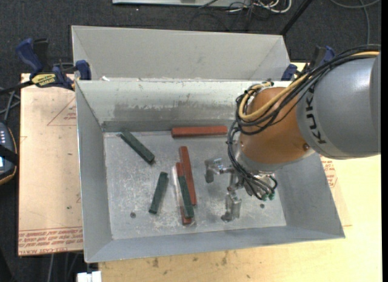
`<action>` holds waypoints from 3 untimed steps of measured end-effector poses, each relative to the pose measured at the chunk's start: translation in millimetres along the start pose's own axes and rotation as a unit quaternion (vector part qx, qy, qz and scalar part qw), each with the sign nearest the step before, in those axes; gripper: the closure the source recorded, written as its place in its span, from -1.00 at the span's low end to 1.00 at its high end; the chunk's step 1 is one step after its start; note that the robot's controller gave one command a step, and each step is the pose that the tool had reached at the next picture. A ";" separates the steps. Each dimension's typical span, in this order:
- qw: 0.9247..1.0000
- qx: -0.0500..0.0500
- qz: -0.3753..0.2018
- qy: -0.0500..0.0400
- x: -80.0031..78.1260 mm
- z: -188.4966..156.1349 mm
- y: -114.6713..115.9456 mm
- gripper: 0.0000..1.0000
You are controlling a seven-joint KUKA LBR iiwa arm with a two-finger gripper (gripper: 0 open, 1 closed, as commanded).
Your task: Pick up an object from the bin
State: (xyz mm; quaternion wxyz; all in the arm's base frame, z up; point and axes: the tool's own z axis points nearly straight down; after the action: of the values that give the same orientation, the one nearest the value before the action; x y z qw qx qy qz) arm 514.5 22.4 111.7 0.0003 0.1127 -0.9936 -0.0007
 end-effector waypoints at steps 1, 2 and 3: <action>0.998 0.000 0.066 0.000 2.5 -19.9 21.6 -1.00; 0.999 0.001 -0.036 -0.002 -24.3 -18.1 45.9 -1.00; 0.999 0.000 -0.045 -0.002 -28.7 8.3 71.9 -1.00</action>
Offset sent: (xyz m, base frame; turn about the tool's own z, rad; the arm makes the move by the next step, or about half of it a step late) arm 0.0190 0.0573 0.0155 -0.0860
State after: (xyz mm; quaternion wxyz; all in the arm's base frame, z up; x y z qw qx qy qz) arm 526.4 98.9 103.5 -0.0017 0.1577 -0.9875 -0.0006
